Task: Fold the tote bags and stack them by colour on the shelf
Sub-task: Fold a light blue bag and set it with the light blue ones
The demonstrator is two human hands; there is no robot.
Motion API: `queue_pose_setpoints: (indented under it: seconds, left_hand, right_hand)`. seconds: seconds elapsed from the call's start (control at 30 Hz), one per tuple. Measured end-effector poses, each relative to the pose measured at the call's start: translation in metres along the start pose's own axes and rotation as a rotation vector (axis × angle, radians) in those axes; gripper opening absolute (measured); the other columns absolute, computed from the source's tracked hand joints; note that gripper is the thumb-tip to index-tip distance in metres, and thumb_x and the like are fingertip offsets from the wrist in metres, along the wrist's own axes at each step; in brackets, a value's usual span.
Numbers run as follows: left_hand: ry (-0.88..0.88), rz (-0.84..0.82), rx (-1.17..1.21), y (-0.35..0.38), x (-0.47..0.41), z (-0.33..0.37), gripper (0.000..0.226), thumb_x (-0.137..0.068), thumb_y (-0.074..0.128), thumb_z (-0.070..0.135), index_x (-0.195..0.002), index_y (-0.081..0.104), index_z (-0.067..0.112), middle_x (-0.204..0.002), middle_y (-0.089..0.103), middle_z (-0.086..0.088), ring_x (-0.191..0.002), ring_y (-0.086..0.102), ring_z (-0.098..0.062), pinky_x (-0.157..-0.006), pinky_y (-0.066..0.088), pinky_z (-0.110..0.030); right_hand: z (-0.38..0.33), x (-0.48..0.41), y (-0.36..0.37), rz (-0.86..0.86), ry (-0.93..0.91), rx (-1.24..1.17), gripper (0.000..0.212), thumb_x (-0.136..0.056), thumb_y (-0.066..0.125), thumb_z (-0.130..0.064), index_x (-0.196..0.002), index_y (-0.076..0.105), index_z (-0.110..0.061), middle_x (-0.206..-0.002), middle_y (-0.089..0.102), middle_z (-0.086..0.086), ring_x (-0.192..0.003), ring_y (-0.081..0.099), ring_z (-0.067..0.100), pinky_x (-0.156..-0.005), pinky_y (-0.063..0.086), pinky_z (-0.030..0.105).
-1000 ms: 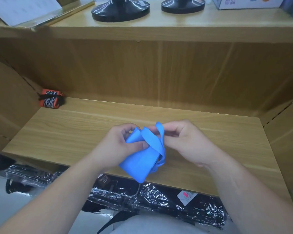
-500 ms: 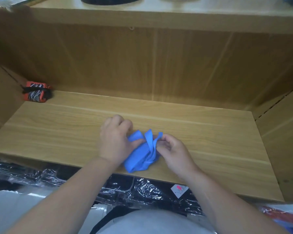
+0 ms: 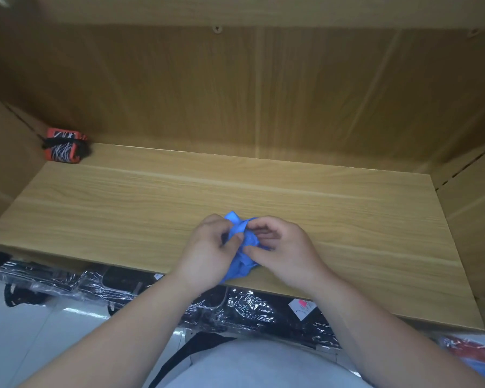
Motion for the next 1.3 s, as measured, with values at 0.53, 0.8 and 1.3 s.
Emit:
queue_pose_setpoints:
  seconds: [0.53, 0.8, 1.3]
  left_hand:
    - [-0.213, -0.079, 0.230, -0.001, 0.003, -0.009, 0.024, -0.101, 0.050, 0.010, -0.080, 0.062, 0.011, -0.076, 0.057, -0.001, -0.069, 0.048, -0.014, -0.065, 0.036, -0.031]
    - [-0.278, -0.074, 0.393, 0.003, 0.005, -0.001, 0.035, -0.100, 0.052, 0.025, -0.068, 0.064, 0.026, -0.082, 0.061, -0.006, -0.073, 0.054, -0.014, -0.070, 0.039, -0.031]
    - [-0.163, 0.062, 0.263, -0.007, 0.011, 0.001, 0.031, -0.102, 0.047, 0.026, -0.071, 0.048, 0.022, -0.073, 0.051, 0.002, -0.070, 0.045, -0.016, -0.070, 0.038, -0.037]
  right_hand:
    - [0.012, -0.007, -0.016, -0.041, 0.165, 0.288, 0.029, -0.095, 0.068, -0.033, -0.083, 0.069, -0.007, -0.071, 0.068, 0.007, -0.068, 0.060, 0.028, -0.071, 0.052, 0.040]
    - [0.019, -0.001, -0.017, 0.014, 0.333, -0.076, 0.025, -0.102, 0.051, -0.016, -0.080, 0.062, -0.011, -0.104, 0.073, 0.022, -0.102, 0.071, 0.035, -0.094, 0.057, 0.049]
    - [0.020, 0.009, -0.004, 0.171, 0.416, -0.628, 0.011, -0.101, 0.046, -0.006, -0.096, 0.056, -0.004, -0.083, 0.074, 0.022, -0.080, 0.074, 0.035, -0.086, 0.059, 0.052]
Point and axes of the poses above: each hand's wrist, its own x-axis away from the middle knuckle, its own y-axis out of the palm, z = x × y, the point moved 9 cm from there along -x, towards the middle knuckle
